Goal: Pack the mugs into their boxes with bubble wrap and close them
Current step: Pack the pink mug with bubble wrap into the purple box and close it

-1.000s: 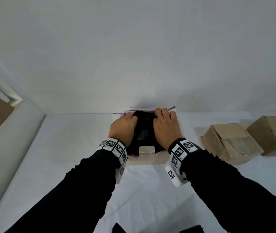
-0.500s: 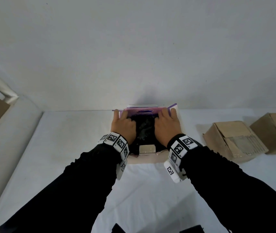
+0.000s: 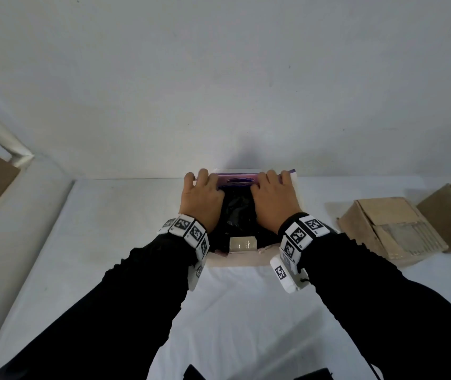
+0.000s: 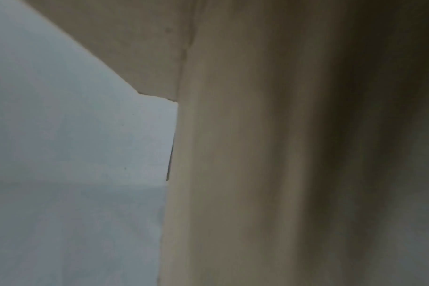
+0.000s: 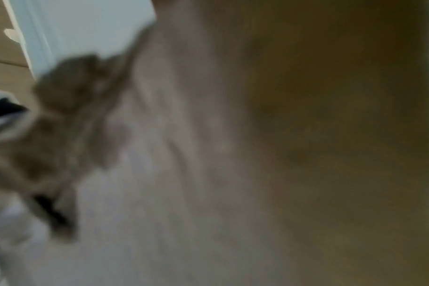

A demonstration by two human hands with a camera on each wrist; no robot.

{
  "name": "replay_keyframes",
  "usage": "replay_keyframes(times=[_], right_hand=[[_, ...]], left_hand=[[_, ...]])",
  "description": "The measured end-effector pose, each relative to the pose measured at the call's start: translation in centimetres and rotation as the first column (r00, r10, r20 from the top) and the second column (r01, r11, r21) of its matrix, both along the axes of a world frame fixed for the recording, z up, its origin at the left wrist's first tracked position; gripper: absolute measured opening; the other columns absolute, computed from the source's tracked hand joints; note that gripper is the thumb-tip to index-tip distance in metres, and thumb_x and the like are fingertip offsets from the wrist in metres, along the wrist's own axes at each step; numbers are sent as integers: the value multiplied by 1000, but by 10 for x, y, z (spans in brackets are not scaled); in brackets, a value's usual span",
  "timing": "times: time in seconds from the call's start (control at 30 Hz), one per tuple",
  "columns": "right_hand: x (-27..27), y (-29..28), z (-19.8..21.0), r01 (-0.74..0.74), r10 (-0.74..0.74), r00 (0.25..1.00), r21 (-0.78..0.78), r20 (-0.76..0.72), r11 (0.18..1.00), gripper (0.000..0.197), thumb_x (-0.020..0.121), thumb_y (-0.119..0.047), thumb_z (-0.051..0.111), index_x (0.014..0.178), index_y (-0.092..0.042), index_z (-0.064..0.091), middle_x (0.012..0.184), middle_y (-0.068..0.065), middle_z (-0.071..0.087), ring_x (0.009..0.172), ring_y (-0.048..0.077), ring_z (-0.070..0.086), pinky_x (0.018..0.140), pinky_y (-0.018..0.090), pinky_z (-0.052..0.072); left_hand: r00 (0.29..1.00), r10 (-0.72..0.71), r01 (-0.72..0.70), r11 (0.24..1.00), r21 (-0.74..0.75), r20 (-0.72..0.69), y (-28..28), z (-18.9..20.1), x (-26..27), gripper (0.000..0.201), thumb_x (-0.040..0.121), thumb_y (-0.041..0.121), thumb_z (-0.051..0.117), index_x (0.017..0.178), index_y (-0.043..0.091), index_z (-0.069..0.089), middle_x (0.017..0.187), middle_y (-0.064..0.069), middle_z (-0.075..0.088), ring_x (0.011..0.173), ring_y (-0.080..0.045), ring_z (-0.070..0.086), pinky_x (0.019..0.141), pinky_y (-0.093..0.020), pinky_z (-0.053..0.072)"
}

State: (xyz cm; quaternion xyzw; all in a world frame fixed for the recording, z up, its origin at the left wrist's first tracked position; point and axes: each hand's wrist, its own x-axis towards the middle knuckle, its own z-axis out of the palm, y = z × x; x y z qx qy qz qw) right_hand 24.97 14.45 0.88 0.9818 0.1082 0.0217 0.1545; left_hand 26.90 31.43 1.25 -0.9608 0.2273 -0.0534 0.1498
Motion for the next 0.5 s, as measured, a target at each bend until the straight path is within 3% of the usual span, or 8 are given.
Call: replay_keyframes(times=[0.07, 0.1, 0.17, 0.23, 0.33, 0.5], right_hand=[[-4, -7, 2, -16, 8, 985, 41, 175, 999, 26, 74, -12, 40, 90, -13, 60, 93, 8, 60, 94, 32, 51, 85, 44, 26], [-7, -11, 5, -22, 8, 974, 58, 225, 998, 30, 72, -10, 33, 83, -14, 60, 84, 6, 61, 90, 31, 51, 83, 43, 27], [-11, -14, 7, -20, 1, 965, 71, 263, 997, 38, 69, -8, 23, 72, -14, 60, 71, 4, 61, 91, 32, 52, 85, 44, 27], [-14, -13, 8, 14, -26, 970, 51, 242, 999, 34, 68, -8, 28, 66, -14, 62, 65, 3, 61, 93, 32, 53, 89, 45, 27], [-19, -13, 2, 43, -53, 980, 57, 194, 997, 10, 64, -14, 54, 65, -15, 64, 59, 2, 60, 99, 33, 54, 96, 47, 24], [-30, -15, -8, 25, -34, 986, 57, 165, 998, 11, 62, -21, 62, 71, -16, 65, 65, 2, 63, 102, 33, 54, 97, 48, 23]], left_hand=[[991, -11, 16, 999, -33, 135, 1, -2, -1, 4, 71, 15, 62, 68, 18, 60, 75, -1, 59, 82, -27, 50, 76, -39, 27], [991, 1, 4, 999, -32, 136, 2, -4, -1, 10, 67, 17, 68, 65, 19, 58, 67, 0, 59, 77, -26, 51, 73, -37, 26], [995, 31, -30, 999, -10, 90, 2, -4, -3, 14, 65, 23, 72, 60, 21, 59, 55, 4, 57, 74, -23, 51, 73, -36, 25], [995, 52, -53, 999, 11, 85, 0, 0, -5, 11, 69, 20, 65, 58, 21, 62, 51, 7, 53, 76, -22, 50, 75, -37, 24], [997, 40, -41, 999, 11, 67, 0, 5, -12, 14, 72, 19, 51, 70, 20, 65, 63, 3, 59, 90, -25, 49, 84, -42, 23], [998, 20, -18, 999, 37, -62, 8, 7, -24, 22, 74, 28, 50, 88, 23, 66, 100, 1, 63, 120, -29, 36, 101, -53, 7]])
